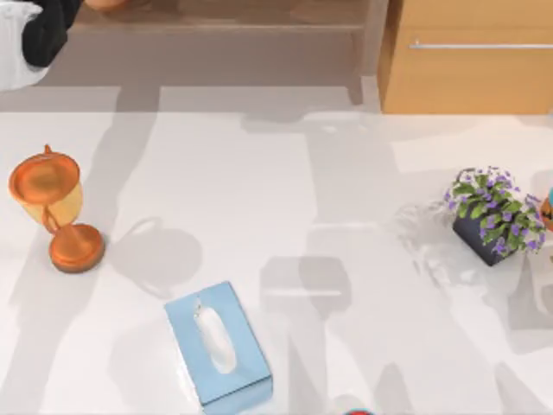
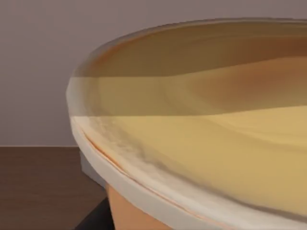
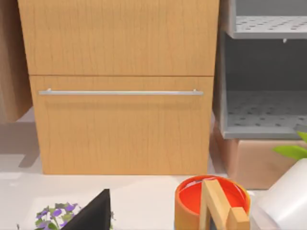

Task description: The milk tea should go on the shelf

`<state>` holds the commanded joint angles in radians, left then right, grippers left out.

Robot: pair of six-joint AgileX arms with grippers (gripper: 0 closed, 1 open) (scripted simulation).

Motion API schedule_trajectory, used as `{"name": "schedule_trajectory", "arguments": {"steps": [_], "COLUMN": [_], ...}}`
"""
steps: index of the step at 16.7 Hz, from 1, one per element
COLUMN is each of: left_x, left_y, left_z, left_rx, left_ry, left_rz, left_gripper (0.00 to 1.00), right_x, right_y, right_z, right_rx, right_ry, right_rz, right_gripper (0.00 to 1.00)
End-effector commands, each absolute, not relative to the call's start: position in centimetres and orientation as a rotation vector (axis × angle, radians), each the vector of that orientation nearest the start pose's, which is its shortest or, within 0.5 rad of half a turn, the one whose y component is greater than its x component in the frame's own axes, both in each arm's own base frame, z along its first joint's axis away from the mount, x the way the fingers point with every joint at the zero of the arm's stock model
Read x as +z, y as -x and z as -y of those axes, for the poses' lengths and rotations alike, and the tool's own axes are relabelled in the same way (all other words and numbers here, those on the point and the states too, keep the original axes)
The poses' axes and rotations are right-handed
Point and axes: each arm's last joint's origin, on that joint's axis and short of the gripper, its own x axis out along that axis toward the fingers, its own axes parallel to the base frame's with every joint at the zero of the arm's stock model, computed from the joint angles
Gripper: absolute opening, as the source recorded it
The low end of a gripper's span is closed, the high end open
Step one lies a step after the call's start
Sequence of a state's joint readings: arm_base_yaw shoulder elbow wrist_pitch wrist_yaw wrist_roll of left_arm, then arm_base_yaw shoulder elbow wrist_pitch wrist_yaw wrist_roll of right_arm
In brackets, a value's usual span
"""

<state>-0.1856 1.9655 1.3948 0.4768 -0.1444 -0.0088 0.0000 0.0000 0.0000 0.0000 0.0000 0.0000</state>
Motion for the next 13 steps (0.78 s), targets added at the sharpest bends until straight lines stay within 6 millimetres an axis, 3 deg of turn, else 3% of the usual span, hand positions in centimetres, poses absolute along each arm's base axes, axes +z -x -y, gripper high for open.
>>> {"name": "schedule_trajectory", "arguments": {"steps": [7,13], "left_x": [25.20,25.20], "left_y": [-45.76,-45.76], "left_z": [7.63,7.63], "left_rx": [-0.019,-0.019], "left_ry": [0.007,0.007], "left_rz": [-0.095,-0.095], "left_gripper": [0.98,1.00], "right_x": [16.00,16.00], "right_y": [-10.57,-10.57], "right_z": [0.12,0.12], "right_rx": [0.000,0.000], "right_ry": [0.000,0.000], "right_rz": [0.000,0.000], "right_gripper": [1.00,1.00]}}
